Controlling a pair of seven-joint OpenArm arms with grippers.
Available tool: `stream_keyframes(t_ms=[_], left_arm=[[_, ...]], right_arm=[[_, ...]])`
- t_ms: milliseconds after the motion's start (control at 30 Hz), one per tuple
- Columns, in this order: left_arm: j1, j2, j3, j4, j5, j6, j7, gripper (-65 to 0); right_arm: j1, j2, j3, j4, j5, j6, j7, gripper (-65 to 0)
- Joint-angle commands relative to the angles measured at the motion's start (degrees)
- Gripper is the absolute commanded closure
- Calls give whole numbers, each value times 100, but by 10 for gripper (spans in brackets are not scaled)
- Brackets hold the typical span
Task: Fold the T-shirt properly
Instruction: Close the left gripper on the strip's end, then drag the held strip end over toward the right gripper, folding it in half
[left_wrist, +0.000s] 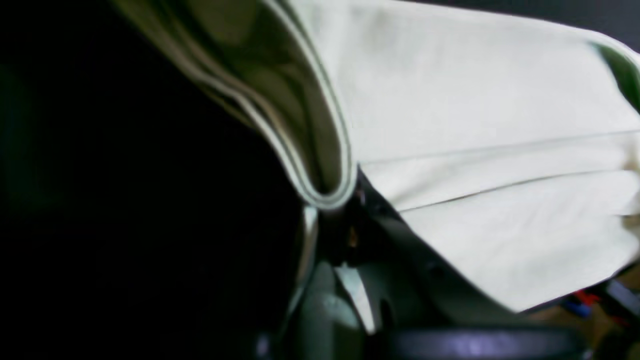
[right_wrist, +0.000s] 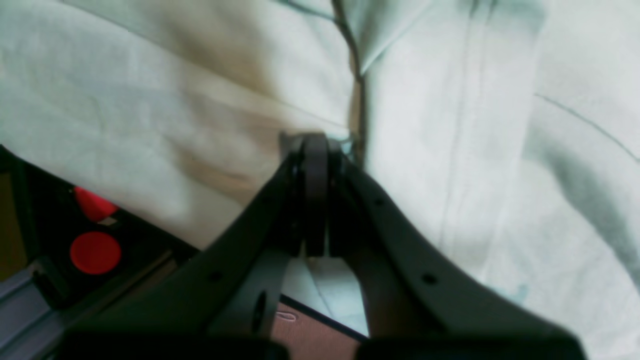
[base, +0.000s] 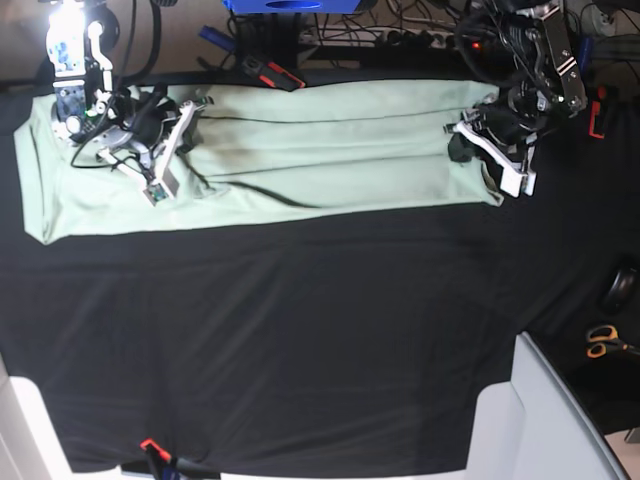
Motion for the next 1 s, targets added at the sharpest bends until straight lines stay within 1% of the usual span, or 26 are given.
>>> stream_keyframes(t_ms=[0,100,233,300,367,467,567,633,700,833,933,967], left_arm=[[2,-68,168,312,-159,108,-150,0],[161,-138,678,716,-159,803,-150,0],[187,-252,1425,962,-159,1585,-159,0],[152,-393,1953,980,-159,1902,-150,0],[134,-481,2428,980,-159,2297,-150,0],[37,-586,3034,980,-159,2737,-141,0],[-121,-630,3518,1033,-159,3150,210,0],[-235,-630,3825,1182,-159,3291,448,0],[-349,-630,4019,1349,-159,3300,685,0],[-525,-577,4098,1613,-159,3300,1230,0],[-622,-569,4195,1771,-159,3335,1336,0],[-639,-560,4221,1780,-159,3423,1336,0]], right_arm=[[100,27,14,107,52,25,86,0],[117,27,23,107,52,25,86,0],[117,27,32,107,52,25,86,0],[117,27,32,107,52,25,86,0],[117,27,32,107,52,25,86,0],[117,27,32,116,52,25,86,0],[117,27,40,187,52,25,86,0],[117,27,40,222,52,25,86,0],[117,27,40,222,52,25,86,0],[117,27,40,222,52,25,86,0],[108,27,40,222,52,25,86,0],[100,27,40,222,52,25,86,0]])
